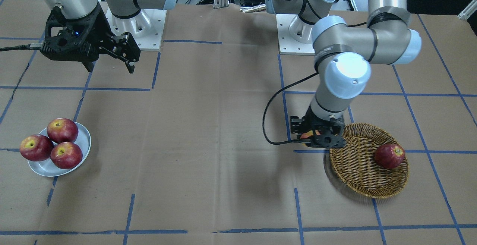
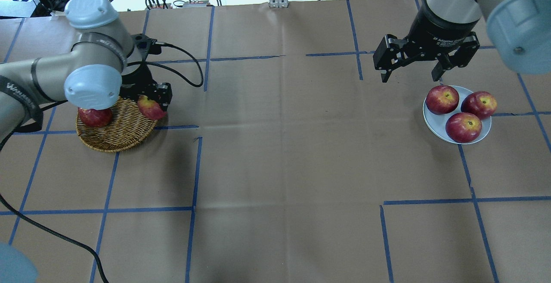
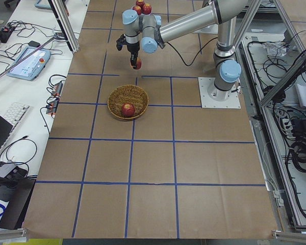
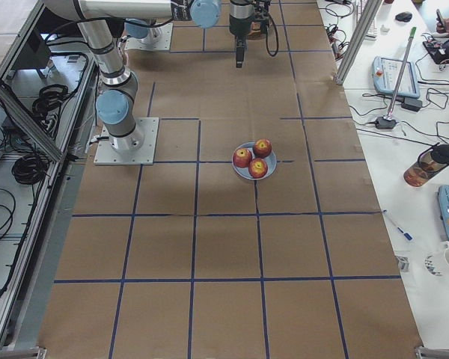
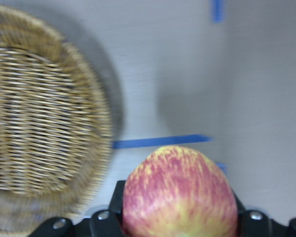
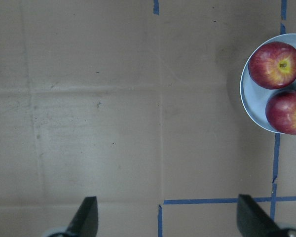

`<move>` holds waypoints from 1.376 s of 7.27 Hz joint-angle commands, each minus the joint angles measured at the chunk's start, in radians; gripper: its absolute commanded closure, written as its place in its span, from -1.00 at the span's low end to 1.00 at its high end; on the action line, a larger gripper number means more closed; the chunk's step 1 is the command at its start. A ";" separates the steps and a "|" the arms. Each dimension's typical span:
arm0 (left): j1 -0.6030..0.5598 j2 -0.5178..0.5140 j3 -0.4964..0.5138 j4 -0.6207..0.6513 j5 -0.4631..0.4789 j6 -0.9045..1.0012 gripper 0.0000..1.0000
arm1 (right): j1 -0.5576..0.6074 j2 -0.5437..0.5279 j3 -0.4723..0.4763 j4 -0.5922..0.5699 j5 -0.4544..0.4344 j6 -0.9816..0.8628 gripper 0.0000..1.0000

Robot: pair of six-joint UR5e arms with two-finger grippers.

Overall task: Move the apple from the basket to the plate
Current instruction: 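Carry the apple with the left gripper to the table center and lower it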

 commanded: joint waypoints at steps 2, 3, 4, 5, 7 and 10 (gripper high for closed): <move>-0.219 -0.209 0.185 0.004 -0.085 -0.264 -0.30 | 0.000 0.001 0.000 0.000 0.000 0.000 -1.00; -0.261 -0.266 0.236 0.004 -0.079 -0.284 -0.31 | 0.000 0.001 0.000 0.000 0.000 0.000 -1.00; -0.281 -0.303 0.259 0.004 -0.079 -0.319 -0.31 | 0.000 -0.001 0.000 0.000 0.000 0.000 -1.00; -0.284 -0.316 0.261 0.007 -0.083 -0.325 -0.31 | 0.000 -0.001 0.000 0.000 0.000 0.000 -1.00; -0.289 -0.330 0.259 0.007 -0.083 -0.327 -0.31 | 0.000 -0.001 0.000 0.000 0.000 0.000 -1.00; -0.293 -0.334 0.259 0.007 -0.086 -0.333 -0.40 | 0.000 -0.002 -0.002 -0.002 0.002 0.000 -1.00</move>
